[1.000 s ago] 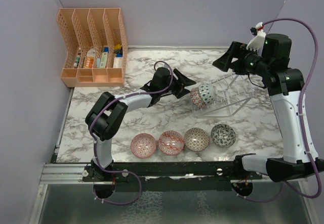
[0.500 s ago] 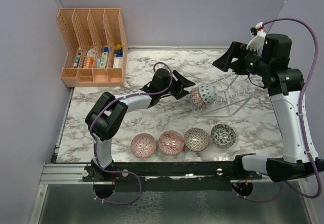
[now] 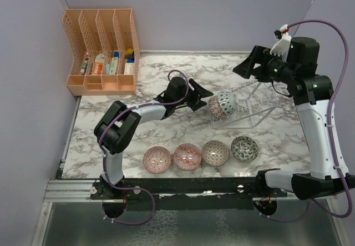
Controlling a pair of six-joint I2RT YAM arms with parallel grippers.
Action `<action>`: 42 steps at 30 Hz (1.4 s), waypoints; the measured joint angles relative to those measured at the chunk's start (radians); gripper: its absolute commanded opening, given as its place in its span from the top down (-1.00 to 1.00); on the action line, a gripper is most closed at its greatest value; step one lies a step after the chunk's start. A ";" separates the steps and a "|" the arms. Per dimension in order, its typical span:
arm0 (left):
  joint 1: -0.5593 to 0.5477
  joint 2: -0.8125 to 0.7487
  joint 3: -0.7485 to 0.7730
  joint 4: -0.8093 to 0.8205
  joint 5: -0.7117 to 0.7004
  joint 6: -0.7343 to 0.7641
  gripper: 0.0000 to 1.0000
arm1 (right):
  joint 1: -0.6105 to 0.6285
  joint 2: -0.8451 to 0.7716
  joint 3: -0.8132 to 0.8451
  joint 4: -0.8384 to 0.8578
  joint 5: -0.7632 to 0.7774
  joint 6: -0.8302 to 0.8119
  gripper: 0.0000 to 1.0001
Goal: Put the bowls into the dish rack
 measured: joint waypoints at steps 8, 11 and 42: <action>0.000 0.049 0.055 -0.002 0.001 -0.002 -0.29 | 0.000 0.000 0.000 0.000 0.000 0.000 -0.67; -0.002 0.056 0.082 -0.003 0.001 -0.006 -0.29 | 0.000 0.000 0.000 0.000 0.000 0.000 -0.67; -0.027 0.094 0.073 0.012 0.015 -0.019 -0.74 | 0.000 0.000 -0.002 0.001 -0.006 0.000 -0.68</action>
